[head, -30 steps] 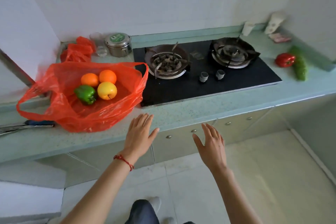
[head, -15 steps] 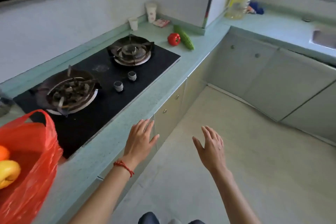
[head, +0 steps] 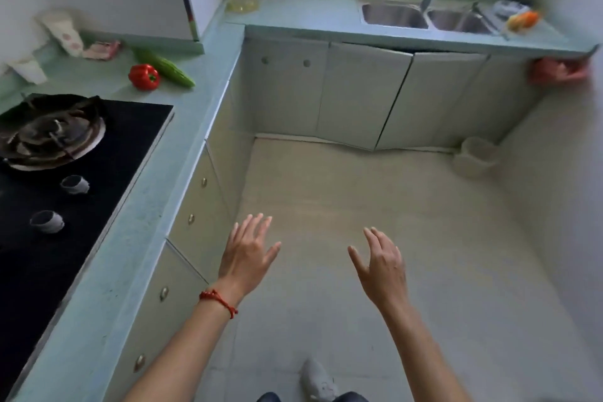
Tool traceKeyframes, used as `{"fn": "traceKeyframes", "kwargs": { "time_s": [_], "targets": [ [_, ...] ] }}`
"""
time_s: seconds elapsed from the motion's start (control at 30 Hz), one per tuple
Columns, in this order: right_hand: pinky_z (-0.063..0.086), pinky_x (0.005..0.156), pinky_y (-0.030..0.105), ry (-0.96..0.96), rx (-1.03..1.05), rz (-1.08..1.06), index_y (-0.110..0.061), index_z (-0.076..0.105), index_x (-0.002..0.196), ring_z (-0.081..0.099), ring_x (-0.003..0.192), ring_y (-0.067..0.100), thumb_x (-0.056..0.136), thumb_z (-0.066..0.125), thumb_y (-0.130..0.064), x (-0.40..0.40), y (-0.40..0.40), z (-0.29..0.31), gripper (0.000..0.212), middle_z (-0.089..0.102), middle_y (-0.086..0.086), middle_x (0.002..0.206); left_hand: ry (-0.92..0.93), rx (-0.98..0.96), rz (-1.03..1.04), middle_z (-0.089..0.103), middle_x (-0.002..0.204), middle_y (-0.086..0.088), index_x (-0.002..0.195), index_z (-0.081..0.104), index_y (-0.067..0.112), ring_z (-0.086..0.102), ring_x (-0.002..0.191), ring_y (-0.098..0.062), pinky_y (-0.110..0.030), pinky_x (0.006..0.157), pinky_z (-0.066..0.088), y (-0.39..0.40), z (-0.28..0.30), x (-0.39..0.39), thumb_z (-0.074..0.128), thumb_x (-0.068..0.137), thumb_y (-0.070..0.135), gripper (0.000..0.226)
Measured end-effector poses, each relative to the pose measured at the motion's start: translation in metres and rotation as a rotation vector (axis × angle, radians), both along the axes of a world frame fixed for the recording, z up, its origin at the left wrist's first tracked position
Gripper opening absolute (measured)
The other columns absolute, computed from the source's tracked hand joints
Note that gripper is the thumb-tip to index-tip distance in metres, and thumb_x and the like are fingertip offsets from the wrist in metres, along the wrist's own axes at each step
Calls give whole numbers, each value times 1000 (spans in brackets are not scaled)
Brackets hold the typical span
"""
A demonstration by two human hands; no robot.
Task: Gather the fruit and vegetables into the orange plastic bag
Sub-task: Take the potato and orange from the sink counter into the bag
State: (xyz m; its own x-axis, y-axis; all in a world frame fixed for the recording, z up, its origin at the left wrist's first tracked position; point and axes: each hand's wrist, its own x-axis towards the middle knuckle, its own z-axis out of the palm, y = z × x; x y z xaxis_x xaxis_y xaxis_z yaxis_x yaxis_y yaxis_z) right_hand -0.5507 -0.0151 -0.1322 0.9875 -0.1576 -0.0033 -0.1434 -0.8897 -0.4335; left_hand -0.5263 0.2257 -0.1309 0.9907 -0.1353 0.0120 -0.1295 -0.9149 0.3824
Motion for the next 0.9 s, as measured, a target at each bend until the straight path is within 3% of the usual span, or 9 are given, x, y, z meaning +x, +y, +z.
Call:
{"fn": "traceKeyframes", "kwargs": {
  "time_s": [0.1, 0.23, 0.33, 0.53, 0.73, 0.9],
  "targets": [
    [30, 109, 45, 3, 4, -67, -6, 46, 132, 40, 132, 29, 88, 51, -40, 0, -23, -2, 56, 48, 14, 139, -3, -5, -66, 43, 143, -14, 136, 40, 9, 33, 137, -31, -45, 113, 22, -25, -3, 14, 16, 77, 57, 80],
    [30, 109, 45, 22, 20, -163, -7, 47, 132, 41, 132, 28, 82, 35, -53, 6, -59, -5, 69, 48, 13, 139, 19, 10, -141, 44, 142, -14, 136, 40, 9, 34, 136, -31, -46, 113, 22, -66, -10, 41, 17, 78, 56, 78],
    [30, 109, 45, 38, 33, -217, -7, 46, 132, 40, 132, 28, 81, 38, -49, 20, -94, -10, 67, 48, 14, 139, 27, 15, -184, 47, 140, -15, 134, 43, 8, 37, 134, -32, -48, 111, 25, -101, -13, 67, 19, 79, 55, 76],
    [27, 111, 44, 62, 59, -263, -7, 44, 133, 37, 134, 27, 80, 36, -49, 73, -176, -13, 68, 45, 13, 141, 9, 48, -246, 58, 128, -19, 125, 53, 4, 50, 123, -37, -53, 101, 38, -184, -13, 133, 29, 82, 49, 66],
    [27, 111, 42, 43, 57, -274, -8, 44, 134, 37, 134, 26, 79, 28, -58, 141, -261, -2, 76, 45, 12, 141, 4, 39, -275, 57, 128, -18, 125, 53, 5, 50, 123, -37, -54, 101, 37, -275, -3, 208, 29, 82, 49, 66],
    [25, 112, 42, 35, 73, -319, -8, 42, 135, 35, 136, 26, 80, 36, -49, 195, -317, 2, 69, 43, 12, 143, -17, 56, -316, 60, 125, -18, 123, 55, 5, 53, 120, -37, -54, 99, 40, -333, 3, 268, 31, 82, 47, 63]
  ]
}}
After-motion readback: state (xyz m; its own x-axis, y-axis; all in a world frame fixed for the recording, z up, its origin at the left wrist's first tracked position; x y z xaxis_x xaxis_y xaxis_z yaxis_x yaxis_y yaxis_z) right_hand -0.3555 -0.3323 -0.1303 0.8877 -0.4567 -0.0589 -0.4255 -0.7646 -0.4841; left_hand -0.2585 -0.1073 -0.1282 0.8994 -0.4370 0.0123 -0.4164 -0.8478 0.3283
